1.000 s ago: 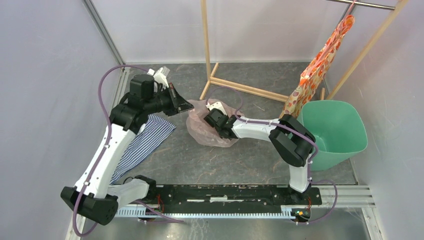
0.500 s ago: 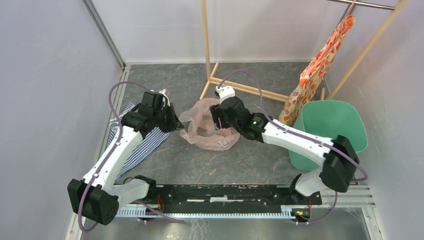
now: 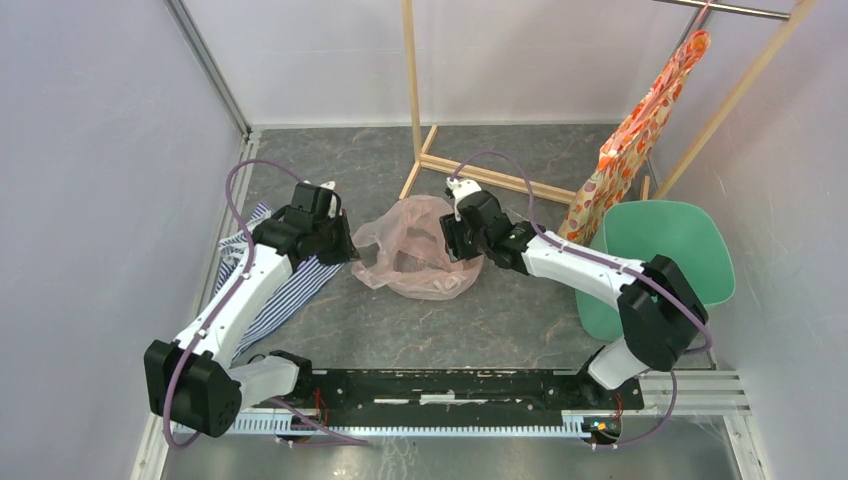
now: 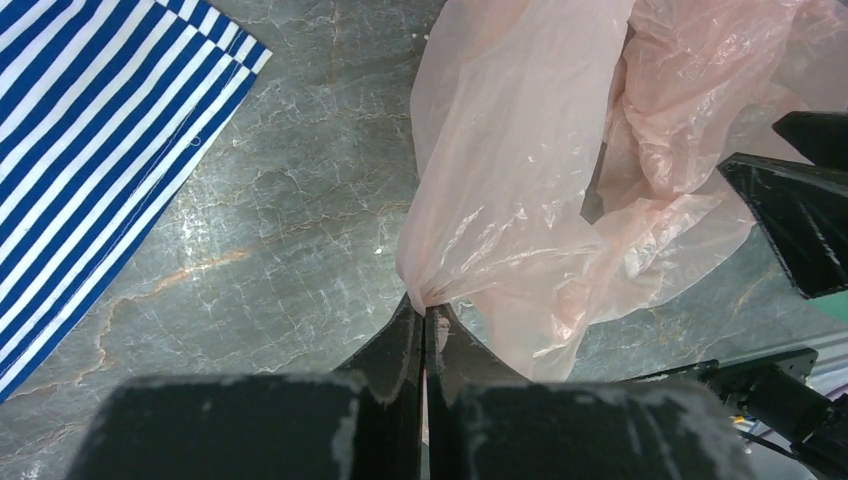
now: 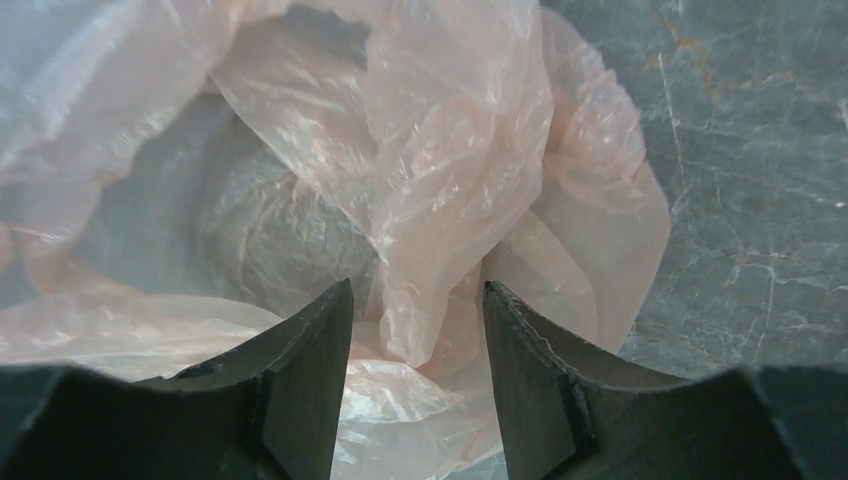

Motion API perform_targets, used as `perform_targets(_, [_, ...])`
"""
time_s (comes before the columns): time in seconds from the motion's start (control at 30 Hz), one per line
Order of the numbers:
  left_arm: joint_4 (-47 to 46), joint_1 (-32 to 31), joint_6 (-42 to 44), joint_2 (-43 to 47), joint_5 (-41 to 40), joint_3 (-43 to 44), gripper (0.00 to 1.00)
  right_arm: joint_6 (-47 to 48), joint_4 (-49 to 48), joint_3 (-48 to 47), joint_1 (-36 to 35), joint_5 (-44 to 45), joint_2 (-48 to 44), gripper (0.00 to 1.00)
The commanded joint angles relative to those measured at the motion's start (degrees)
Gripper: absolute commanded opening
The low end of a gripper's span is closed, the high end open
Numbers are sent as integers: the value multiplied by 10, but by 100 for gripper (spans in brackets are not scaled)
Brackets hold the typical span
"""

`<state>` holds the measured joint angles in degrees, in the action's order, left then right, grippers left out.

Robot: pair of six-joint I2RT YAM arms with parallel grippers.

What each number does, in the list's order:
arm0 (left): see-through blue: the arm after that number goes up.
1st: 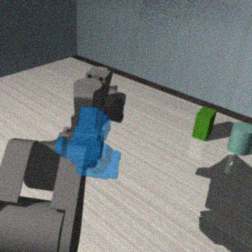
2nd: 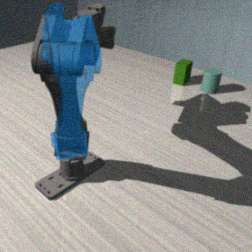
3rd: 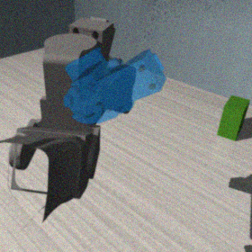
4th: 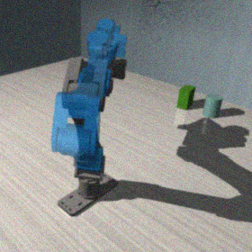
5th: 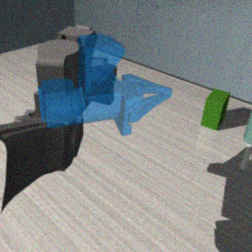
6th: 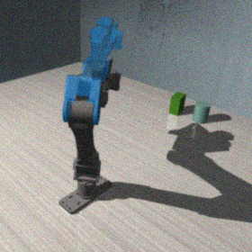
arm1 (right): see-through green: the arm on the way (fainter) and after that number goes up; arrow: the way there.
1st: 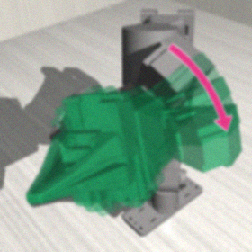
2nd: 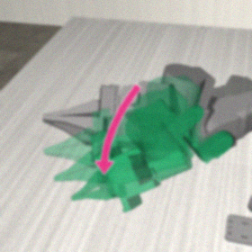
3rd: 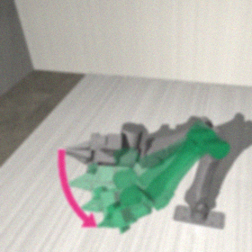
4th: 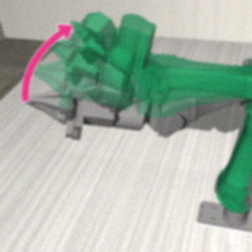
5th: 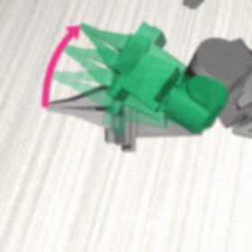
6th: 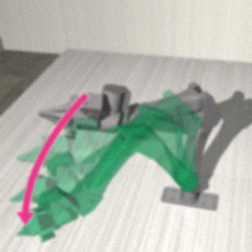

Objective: Put the trash bags into the trash bin

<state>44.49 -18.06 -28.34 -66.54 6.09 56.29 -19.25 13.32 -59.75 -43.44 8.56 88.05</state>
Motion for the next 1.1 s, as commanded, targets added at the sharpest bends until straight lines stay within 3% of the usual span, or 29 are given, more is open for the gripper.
perform_targets(0.0, [-22, 3, 28, -4, -9, -1, 2, -7, -50, 13, 11, -27, 18, 58])
perform_targets(0.13, [-24, 4, 29, -8, -6, 0, 2, -13, -60, 9, 13, -34, 53, 66])
perform_targets(0.23, [-35, 4, 28, -14, 3, 5, 2, -13, -63, -22, 15, -48, 93, 63])
perform_targets(0.3, [-42, 4, 24, -21, 18, 25, 2, -6, -24, -88, 15, -61, 122, 41])
perform_targets(0.37, [-33, 4, 24, -32, 35, 97, 2, -1, 41, -185, 14, -55, 120, 6])
perform_targets(0.4, [-24, 4, 23, -35, 41, 143, 2, 2, 69, -243, 13, -53, 107, 0])
perform_targets(0.53, [-6, 3, -8, -31, 78, 404, 2, 34, 180, -561, -3, -14, 41, 0])
perform_targets(0.6, [-23, 3, -18, -24, 82, 512, 2, 54, 172, -637, -16, 5, -5, 0])
perform_targets(0.67, [-28, 2, -13, -9, 73, 540, 2, 58, 102, -536, -26, 11, -89, 0])
perform_targets(0.7, [-29, 2, -2, 8, 68, 512, 2, 57, 57, -436, -31, 16, -139, 0])
perform_targets(0.8, [-29, 2, 16, 56, 4, 305, 2, 43, 27, -176, -36, 33, -174, 0])
perform_targets(0.9, [-32, 2, 11, 92, -11, 99, 2, 5, 30, 17, -46, -1, -157, 0])
perform_targets(1.0, [-36, 2, -4, 153, -26, -4, 2, -23, -26, 118, -65, 6, -221, 0])
perform_targets(1.07, [-19, 2, -6, 177, -36, -12, 2, -19, 3, 97, -66, 9, -235, 0])
